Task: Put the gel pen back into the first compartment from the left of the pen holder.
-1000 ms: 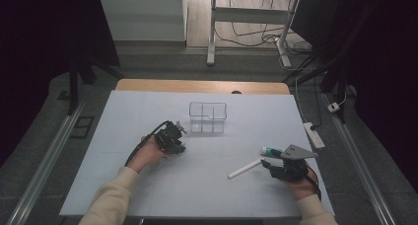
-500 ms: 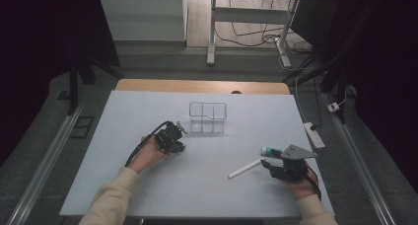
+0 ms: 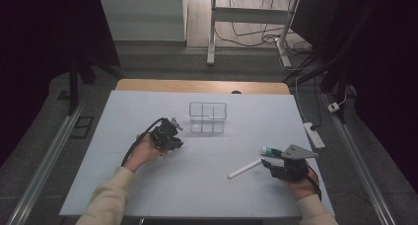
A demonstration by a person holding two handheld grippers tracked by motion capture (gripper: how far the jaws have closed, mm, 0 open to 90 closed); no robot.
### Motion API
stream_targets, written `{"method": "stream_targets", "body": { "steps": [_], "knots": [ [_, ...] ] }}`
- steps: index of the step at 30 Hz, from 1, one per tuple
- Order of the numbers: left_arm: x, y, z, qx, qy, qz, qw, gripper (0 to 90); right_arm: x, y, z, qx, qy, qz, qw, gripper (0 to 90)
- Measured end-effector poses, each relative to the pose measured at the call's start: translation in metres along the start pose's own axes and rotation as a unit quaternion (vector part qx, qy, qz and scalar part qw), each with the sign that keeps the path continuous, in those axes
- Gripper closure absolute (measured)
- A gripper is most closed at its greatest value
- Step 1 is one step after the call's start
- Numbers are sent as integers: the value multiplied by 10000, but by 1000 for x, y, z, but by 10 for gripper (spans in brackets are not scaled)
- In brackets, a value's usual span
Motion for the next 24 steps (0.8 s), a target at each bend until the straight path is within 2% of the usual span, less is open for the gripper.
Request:
{"method": "stream_targets", "body": {
  "steps": [5, 8, 21, 24],
  "knots": [
    [-3, 14, 5, -299, -38, -33, 9995, 803, 0, 0, 0, -2, -4, 1, 10000, 424],
    [-3, 19, 6, -398, -79, 51, 9992, 803, 0, 0, 0, -7, -2, 6, 10000, 423],
    [1, 42, 8, -822, 26, 63, 9966, 802, 0, 1, 0, -5, -6, -12, 10000, 423],
    [1, 46, 8, -933, 54, -8, 9956, 802, 0, 1, 0, -7, -3, -14, 10000, 423]
  ]
}}
Point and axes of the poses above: each handheld gripper's, and its own axes: y roughly backward along the jaws, z roughly out of its top, x roughly to its left, the point moved 6 cm from there along -y, roughly forward along the jaws
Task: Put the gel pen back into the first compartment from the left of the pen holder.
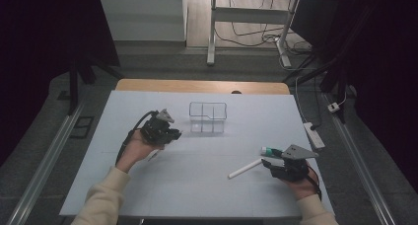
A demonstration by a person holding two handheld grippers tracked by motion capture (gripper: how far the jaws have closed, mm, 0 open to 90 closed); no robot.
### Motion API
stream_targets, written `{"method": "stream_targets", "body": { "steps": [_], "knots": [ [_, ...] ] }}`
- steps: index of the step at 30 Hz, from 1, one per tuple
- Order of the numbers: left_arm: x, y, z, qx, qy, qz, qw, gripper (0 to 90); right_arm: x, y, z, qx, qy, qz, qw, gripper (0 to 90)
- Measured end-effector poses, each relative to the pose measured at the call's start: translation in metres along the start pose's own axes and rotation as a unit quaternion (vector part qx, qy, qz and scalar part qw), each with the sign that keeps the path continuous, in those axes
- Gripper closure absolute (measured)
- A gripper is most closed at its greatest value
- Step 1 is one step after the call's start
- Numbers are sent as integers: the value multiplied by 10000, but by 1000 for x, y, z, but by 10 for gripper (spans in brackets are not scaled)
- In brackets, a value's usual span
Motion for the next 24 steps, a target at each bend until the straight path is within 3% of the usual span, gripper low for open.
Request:
{"method": "stream_targets", "body": {
  "steps": [9, 13, 24],
  "knots": [
    [4, 9, 2, -261, 119, 1, 9996, 802, -1, 0, 0, 8, 6, 1, 10000, 423],
    [5, 14, 3, -436, 218, -141, 9987, 802, -1, 0, 0, 12, 2, -4, 10000, 423],
    [8, 27, 6, -798, 285, -58, 9964, 802, -1, 1, 0, 20, 3, -8, 10000, 422]
  ]
}}
Point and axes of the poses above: each handheld gripper's, and its own axes: y roughly backward along the jaws, z roughly out of its top, x roughly to its left, the point moved 6 cm from there along -y, roughly forward along the jaws
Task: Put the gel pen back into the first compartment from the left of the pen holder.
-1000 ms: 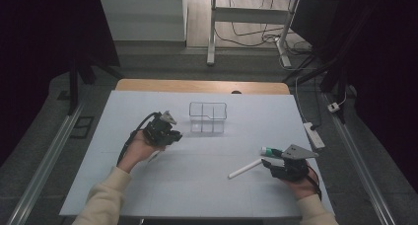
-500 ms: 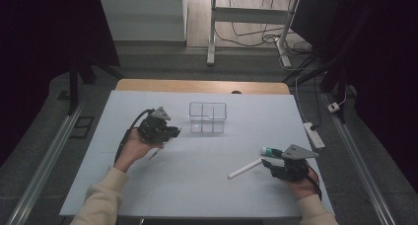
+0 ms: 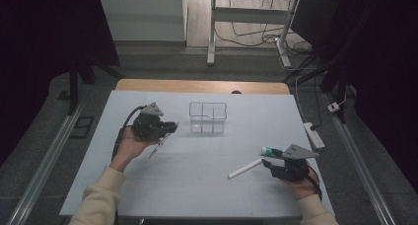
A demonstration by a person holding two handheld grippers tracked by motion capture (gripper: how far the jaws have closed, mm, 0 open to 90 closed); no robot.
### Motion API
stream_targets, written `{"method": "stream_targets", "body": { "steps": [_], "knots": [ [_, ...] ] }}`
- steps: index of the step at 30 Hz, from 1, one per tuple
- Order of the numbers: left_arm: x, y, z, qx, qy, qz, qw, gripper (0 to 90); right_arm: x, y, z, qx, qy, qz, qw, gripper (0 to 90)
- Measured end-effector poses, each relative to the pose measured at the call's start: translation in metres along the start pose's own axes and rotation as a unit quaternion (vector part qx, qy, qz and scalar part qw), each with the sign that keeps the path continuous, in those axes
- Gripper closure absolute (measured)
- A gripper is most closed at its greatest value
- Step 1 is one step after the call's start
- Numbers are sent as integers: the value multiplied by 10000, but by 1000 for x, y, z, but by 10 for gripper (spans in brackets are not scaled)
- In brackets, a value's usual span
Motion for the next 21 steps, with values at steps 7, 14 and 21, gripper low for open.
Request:
{"method": "stream_targets", "body": {
  "steps": [7, 14, 21],
  "knots": [
    [-1, 7, 4, -239, 20, -21, 9997, 802, 0, -1, 0, -17, -4, 20, 10000, 421],
    [-3, 12, 8, -467, 43, -55, 9989, 802, 0, -1, 0, -6, 3, 11, 10000, 420],
    [-5, 16, 12, -656, 48, -65, 9978, 802, 0, -1, 0, -15, -3, 22, 10000, 421]
  ]
}}
Point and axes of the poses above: each handheld gripper's, and its own axes: y roughly backward along the jaws, z roughly out of its top, x roughly to its left, the point moved 6 cm from there along -y, roughly forward along the jaws
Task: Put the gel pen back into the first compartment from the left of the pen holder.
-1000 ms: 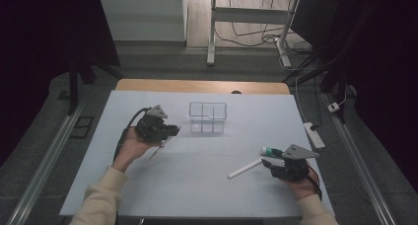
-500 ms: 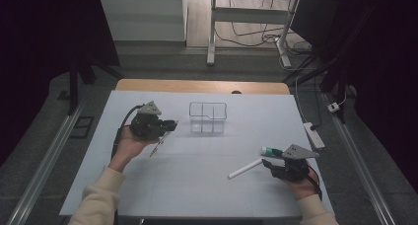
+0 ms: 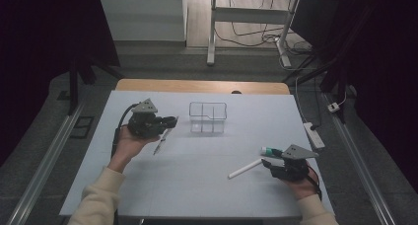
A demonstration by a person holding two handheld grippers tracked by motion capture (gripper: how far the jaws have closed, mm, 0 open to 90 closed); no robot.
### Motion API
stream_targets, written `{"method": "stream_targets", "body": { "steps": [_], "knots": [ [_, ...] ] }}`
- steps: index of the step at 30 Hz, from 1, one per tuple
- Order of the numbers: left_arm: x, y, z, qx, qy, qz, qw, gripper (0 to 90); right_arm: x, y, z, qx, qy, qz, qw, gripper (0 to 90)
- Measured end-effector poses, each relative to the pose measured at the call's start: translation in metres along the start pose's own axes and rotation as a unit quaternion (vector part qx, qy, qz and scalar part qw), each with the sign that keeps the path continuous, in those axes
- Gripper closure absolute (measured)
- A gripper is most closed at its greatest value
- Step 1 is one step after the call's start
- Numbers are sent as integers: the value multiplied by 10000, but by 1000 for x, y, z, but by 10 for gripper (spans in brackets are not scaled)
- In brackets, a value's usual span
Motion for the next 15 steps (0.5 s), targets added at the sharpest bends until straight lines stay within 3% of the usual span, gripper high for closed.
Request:
{"method": "stream_targets", "body": {
  "steps": [15],
  "knots": [
    [-1, 5, 7, -213, -31, 105, 9997, 802, -1, 1, 0, -7, -10, -31, 10000, 420]
  ]
}}
Point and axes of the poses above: each handheld gripper's, and its own axes: y roughly backward along the jaws, z roughly out of its top, x roughly to its left, the point moved 6 cm from there along -y, roughly forward along the jaws
